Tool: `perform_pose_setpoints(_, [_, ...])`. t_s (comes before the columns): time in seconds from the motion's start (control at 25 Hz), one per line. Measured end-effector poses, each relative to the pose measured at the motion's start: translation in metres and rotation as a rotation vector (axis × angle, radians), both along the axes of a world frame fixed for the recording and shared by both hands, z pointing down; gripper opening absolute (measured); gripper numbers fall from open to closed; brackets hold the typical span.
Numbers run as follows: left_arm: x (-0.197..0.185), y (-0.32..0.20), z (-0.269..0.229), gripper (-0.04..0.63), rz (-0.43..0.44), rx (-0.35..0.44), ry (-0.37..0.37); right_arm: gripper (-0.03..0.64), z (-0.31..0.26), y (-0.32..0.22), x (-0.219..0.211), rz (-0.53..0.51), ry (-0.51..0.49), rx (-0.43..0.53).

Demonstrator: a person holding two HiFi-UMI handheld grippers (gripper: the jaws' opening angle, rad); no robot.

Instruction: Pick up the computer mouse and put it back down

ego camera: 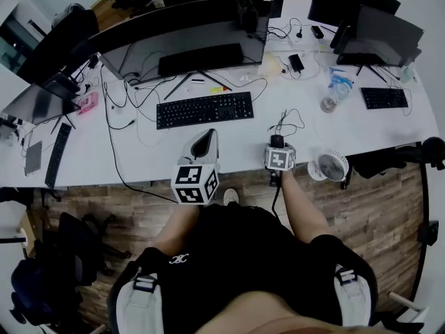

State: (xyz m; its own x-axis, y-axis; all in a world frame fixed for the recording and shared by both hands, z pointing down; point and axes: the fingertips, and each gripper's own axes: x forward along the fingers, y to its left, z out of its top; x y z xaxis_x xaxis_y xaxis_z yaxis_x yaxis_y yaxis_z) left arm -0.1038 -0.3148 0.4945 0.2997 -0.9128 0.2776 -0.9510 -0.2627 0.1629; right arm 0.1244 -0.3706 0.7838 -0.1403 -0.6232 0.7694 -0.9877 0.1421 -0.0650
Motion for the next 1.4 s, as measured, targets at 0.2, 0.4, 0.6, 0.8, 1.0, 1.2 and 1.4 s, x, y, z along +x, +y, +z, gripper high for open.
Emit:
perform_pose_setpoints(0.2, [0.000,0.002,0.001,0.054,-0.005,0.000,0.005,0.287,0.001,0.000,-0.002,0.000,-0.005,-0.024])
perform_pose_setpoints(0.4, [0.000,0.003,-0.001,0.054,0.000,0.008,0.009,0.285,-0.003,0.003,-0.006,-0.015,0.002,-0.041])
perform_pose_setpoints(0.6, [0.005,0.002,-0.001,0.054,0.016,0.012,0.014,0.285,-0.019,0.004,-0.007,-0.029,0.010,0.013])
perform_pose_setpoints(0.8, [0.015,-0.003,-0.002,0.054,0.041,0.021,0.022,0.285,-0.045,-0.005,0.001,-0.010,-0.006,0.101])
perform_pose_setpoints(1.0, [0.024,-0.010,-0.006,0.054,0.071,0.031,0.027,0.285,-0.103,-0.013,0.006,0.006,0.004,0.214])
perform_pose_setpoints(1.2, [0.031,-0.014,-0.008,0.054,0.093,0.042,0.033,0.285,-0.158,-0.019,0.005,0.005,-0.018,0.346])
perform_pose_setpoints(1.4, [0.036,-0.020,-0.012,0.054,0.107,0.055,0.042,0.285,-0.221,-0.022,0.008,0.011,-0.058,0.497])
